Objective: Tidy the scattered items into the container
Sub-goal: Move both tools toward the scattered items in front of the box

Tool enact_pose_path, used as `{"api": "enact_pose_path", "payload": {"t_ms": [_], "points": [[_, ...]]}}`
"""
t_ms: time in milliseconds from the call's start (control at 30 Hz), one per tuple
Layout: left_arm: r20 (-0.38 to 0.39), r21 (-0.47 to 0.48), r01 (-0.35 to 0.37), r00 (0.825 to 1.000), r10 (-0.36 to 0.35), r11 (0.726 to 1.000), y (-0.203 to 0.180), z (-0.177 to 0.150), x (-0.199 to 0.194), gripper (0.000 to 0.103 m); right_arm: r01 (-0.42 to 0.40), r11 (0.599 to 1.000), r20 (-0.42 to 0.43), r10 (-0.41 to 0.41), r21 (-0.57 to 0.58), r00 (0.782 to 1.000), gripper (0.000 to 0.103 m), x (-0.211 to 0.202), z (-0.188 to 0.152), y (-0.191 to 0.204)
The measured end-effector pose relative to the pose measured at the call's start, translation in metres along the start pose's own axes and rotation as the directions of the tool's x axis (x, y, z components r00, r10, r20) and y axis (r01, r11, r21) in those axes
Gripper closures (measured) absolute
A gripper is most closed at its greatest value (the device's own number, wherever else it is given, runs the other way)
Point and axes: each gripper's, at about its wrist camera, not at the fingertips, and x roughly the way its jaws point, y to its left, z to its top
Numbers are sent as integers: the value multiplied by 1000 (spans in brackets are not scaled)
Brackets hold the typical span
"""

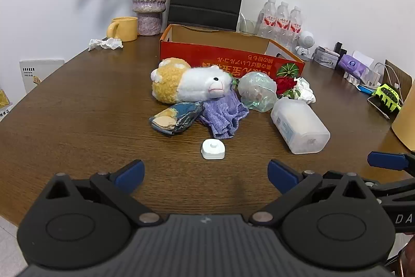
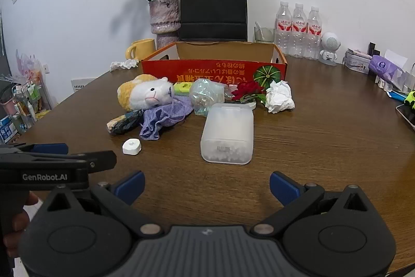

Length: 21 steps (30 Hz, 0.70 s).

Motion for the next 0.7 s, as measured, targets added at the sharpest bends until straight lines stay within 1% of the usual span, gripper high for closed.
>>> {"api": "enact_pose_path", "payload": {"t_ms": [333,367,700], "points": [[-7,-2,1,1000,-1,1000,1,-2,1,0,1,1000,-2,-1,-1,1000,0,-1,1,1],[-8,-3,1,1000,-1,1000,1,-3,2,0,1,1000,-3,-1,-1,1000,0,2,-3,1],[-24,-8,3,1000,-3,1000,2,-2,4,0,3,1000,-14,-3,-3,1000,0,4,-7,1]]}}
